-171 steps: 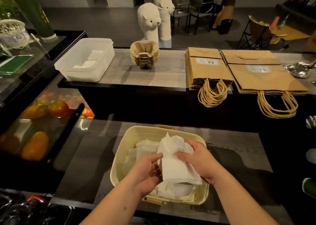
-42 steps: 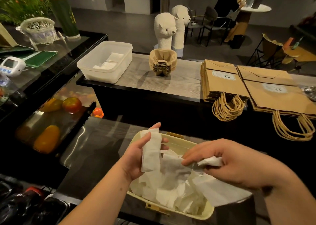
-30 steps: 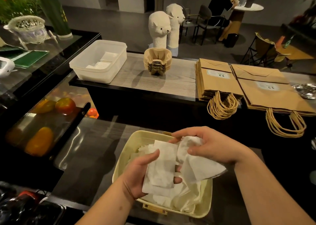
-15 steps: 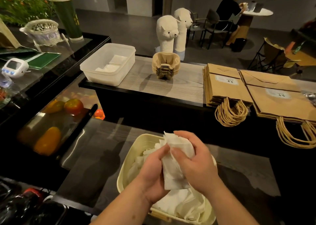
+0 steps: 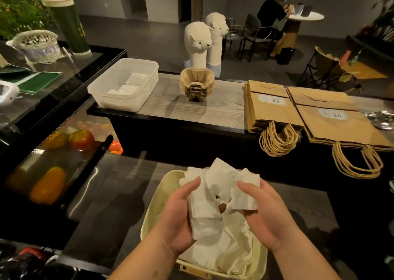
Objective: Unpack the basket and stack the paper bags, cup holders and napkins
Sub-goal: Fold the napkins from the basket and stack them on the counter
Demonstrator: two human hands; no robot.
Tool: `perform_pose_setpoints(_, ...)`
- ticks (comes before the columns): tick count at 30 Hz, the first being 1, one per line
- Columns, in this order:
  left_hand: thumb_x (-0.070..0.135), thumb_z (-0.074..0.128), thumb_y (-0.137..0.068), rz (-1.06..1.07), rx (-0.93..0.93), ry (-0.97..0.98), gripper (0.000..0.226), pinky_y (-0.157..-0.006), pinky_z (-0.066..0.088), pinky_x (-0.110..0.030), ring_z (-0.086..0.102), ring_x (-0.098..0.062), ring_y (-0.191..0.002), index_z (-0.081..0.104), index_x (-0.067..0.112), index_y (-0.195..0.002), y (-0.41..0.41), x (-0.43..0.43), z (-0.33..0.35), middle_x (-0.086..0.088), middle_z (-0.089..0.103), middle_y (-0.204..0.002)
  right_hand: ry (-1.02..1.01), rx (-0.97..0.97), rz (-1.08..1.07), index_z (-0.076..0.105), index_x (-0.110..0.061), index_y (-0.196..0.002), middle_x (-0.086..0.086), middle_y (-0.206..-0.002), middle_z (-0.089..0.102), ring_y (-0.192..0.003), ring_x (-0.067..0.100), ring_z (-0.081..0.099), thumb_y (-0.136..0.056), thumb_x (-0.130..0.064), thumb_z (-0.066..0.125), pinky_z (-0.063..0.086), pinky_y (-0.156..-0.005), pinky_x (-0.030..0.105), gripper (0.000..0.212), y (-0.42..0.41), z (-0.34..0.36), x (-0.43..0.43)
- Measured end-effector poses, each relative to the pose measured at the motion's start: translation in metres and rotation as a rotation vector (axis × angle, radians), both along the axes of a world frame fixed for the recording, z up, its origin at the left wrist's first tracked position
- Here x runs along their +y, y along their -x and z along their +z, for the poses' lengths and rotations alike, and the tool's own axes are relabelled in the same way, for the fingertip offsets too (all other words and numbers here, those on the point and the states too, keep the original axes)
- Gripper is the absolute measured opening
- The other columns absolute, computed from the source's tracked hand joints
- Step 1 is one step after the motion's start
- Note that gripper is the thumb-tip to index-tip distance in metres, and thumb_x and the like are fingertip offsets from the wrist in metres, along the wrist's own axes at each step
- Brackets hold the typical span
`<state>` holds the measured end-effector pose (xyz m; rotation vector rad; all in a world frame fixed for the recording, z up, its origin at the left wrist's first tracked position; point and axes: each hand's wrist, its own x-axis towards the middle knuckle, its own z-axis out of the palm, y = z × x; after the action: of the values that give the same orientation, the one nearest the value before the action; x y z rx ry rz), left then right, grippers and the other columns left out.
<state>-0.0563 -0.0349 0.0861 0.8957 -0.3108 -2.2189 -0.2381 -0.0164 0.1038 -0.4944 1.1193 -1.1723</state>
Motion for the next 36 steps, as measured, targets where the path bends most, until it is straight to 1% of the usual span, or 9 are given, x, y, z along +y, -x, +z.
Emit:
perform_pose_setpoints(7,0.035,0.066,-0.083,0.117,-0.125,-0.075,0.056,-0.088,0.052,-0.042,0.065,-0.03,-0.083,0.071,-0.006,-0.12,0.001,0.005,-0.003,-0.02,0.068,-0.106,0.013,0.067,-0.06,0.069,-0.018,-0.115,0.017,-0.112,0.073,-0.099,0.042,0.071,-0.094,-0.003,0.062,0.06,-0.071,0.054,0.026,0.004,-0.006,-0.001)
perform_pose_setpoints(11,0.033,0.069,-0.077,0.132,-0.195,-0.048,0.054,-0.076,0.051,-0.04,0.066,-0.029,-0.075,0.074,-0.002,-0.118,-0.001,0.005,-0.005,-0.018,0.067,-0.096,0.295,0.572,0.036,0.072,-0.035,-0.091,-0.004,-0.091,0.072,-0.086,0.023,0.072,-0.091,0.0,0.067,0.063,-0.067,0.044,0.036,0.005,0.008,-0.002)
perform_pose_setpoints(14,0.034,0.059,-0.089,0.026,-0.13,-0.045,0.045,-0.079,0.05,-0.042,0.065,-0.03,-0.079,0.078,0.0,-0.111,0.002,0.008,0.001,-0.02,0.068,-0.101,0.419,0.676,0.31,0.072,-0.036,-0.104,-0.009,-0.1,0.072,-0.088,0.017,0.072,-0.09,0.002,0.068,0.06,-0.068,0.031,0.04,0.002,0.016,0.002)
perform_pose_setpoints(19,0.034,0.047,-0.098,-0.024,-0.029,-0.053,0.051,-0.104,0.044,-0.051,0.06,-0.04,-0.111,0.07,0.001,-0.128,0.002,0.01,0.005,-0.023,0.066,-0.126,0.361,0.472,0.31,0.069,-0.028,-0.117,-0.005,-0.113,0.07,-0.094,0.029,0.071,-0.079,-0.007,0.07,0.063,-0.072,0.043,0.043,0.005,0.011,0.005)
perform_pose_setpoints(23,0.027,0.052,-0.092,-0.036,-0.033,-0.011,0.049,-0.11,0.04,-0.055,0.062,-0.041,-0.109,0.069,0.0,-0.128,0.0,0.01,0.001,-0.025,0.063,-0.13,0.244,0.186,0.214,0.071,-0.026,-0.116,0.007,-0.122,0.07,-0.101,0.036,0.07,-0.07,-0.002,0.064,0.062,-0.077,0.049,0.052,0.008,0.0,0.005)
perform_pose_setpoints(26,0.017,0.062,-0.078,-0.062,-0.07,0.029,0.048,-0.098,0.05,-0.05,0.069,-0.039,-0.099,0.072,-0.003,-0.121,-0.001,0.011,-0.001,-0.026,0.067,-0.123,0.135,-0.218,0.142,0.071,-0.015,-0.121,0.02,-0.122,0.066,-0.095,0.04,0.068,-0.064,-0.004,0.071,0.058,-0.077,0.052,0.058,0.011,-0.004,0.005)
perform_pose_setpoints(29,-0.004,0.061,-0.07,-0.085,-0.106,0.093,0.053,-0.094,0.055,-0.051,0.072,-0.039,-0.098,0.073,-0.001,-0.121,-0.003,0.013,-0.005,-0.027,0.068,-0.125,0.073,-0.468,0.083,0.069,-0.005,-0.125,0.028,-0.127,0.063,-0.108,0.044,0.064,-0.063,-0.018,0.075,0.051,-0.096,0.057,0.063,0.017,-0.007,0.003)
perform_pose_setpoints(32,-0.006,0.061,-0.073,-0.092,-0.126,0.182,0.05,-0.091,0.058,-0.051,0.073,-0.039,-0.096,0.071,-0.003,-0.121,-0.003,0.015,-0.006,-0.029,0.069,-0.121,0.008,-0.488,0.05,0.071,-0.001,-0.12,0.032,-0.128,0.062,-0.115,0.048,0.057,-0.073,-0.01,0.052,0.039,-0.107,0.06,0.051,0.023,-0.011,0.002)
perform_pose_setpoints(36,-0.011,0.063,-0.069,-0.117,-0.111,0.243,0.053,-0.096,0.055,-0.055,0.071,-0.043,-0.101,0.07,-0.004,-0.121,-0.002,0.017,-0.007,-0.035,0.065,-0.122,0.031,-0.296,0.103,0.07,-0.009,-0.11,0.022,-0.115,0.063,-0.109,0.041,0.058,-0.078,0.003,0.046,0.044,-0.103,0.057,0.042,0.022,-0.007,0.004)
